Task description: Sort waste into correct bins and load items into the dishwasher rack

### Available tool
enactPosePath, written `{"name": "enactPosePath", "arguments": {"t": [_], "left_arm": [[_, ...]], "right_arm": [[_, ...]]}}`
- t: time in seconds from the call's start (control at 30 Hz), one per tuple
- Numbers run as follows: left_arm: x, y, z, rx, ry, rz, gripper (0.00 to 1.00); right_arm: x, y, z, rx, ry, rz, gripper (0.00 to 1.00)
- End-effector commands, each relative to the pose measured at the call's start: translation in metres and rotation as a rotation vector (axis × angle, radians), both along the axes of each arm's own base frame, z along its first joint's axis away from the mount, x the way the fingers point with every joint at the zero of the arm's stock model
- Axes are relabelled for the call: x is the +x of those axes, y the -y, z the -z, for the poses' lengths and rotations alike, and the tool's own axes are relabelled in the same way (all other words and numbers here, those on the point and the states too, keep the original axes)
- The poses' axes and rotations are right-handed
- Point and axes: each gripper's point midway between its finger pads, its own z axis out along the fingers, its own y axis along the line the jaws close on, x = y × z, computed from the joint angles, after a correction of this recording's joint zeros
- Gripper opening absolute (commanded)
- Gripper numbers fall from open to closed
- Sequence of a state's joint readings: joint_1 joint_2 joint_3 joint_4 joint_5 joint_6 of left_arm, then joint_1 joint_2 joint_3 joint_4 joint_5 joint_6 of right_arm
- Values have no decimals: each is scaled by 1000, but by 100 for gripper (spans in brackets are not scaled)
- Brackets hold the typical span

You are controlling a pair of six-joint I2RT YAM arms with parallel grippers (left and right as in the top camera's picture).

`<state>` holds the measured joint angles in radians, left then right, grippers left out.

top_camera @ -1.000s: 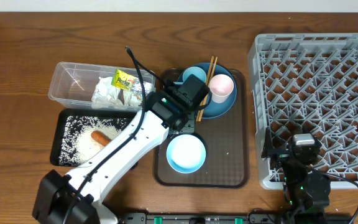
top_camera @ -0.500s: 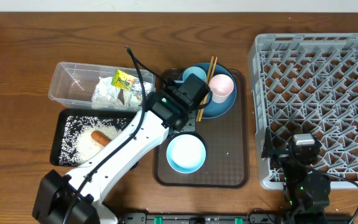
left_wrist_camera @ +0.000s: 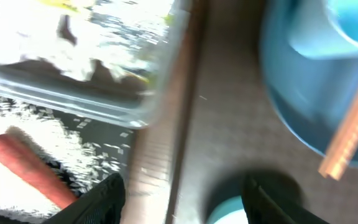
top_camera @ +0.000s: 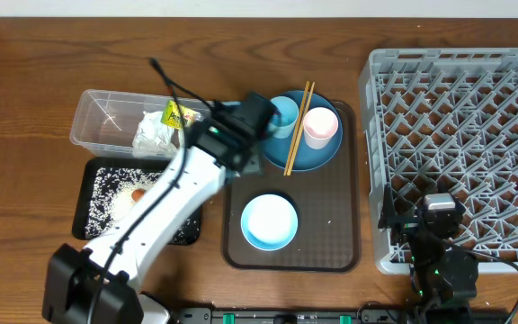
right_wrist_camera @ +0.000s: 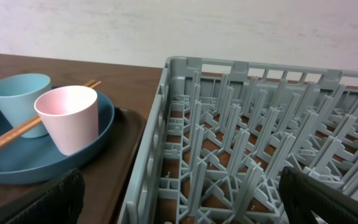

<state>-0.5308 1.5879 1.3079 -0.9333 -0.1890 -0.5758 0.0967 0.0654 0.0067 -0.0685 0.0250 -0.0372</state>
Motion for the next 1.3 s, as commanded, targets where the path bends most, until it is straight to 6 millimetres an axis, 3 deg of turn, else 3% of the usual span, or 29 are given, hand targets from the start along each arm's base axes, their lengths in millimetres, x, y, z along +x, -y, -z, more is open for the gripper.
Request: {"name": "enactPosePath", "arguments": {"t": [0.0,0.1,0.17,0.3,0.77,1.27], "left_arm": [[8,-17,-1,-22,-9,-61,66],[11,-26,-1,-23,-12,-90,72],[12,-30,-1,-23,-12,-99,88],[12,-30,-1,-23,-13,-101,93],[12,-30,-1,-23,-13,-101,100],[12,-30,-1,-23,-13,-101,99]], "right_arm": [[0,-2,2,-5,-6,-8,99],[0,-2,2,-5,-6,-8,99],[0,-2,2,-5,-6,-8,99],[0,-2,2,-5,-6,-8,99],[0,-2,2,-5,-6,-8,99],[0,-2,2,-5,-6,-8,99]]}}
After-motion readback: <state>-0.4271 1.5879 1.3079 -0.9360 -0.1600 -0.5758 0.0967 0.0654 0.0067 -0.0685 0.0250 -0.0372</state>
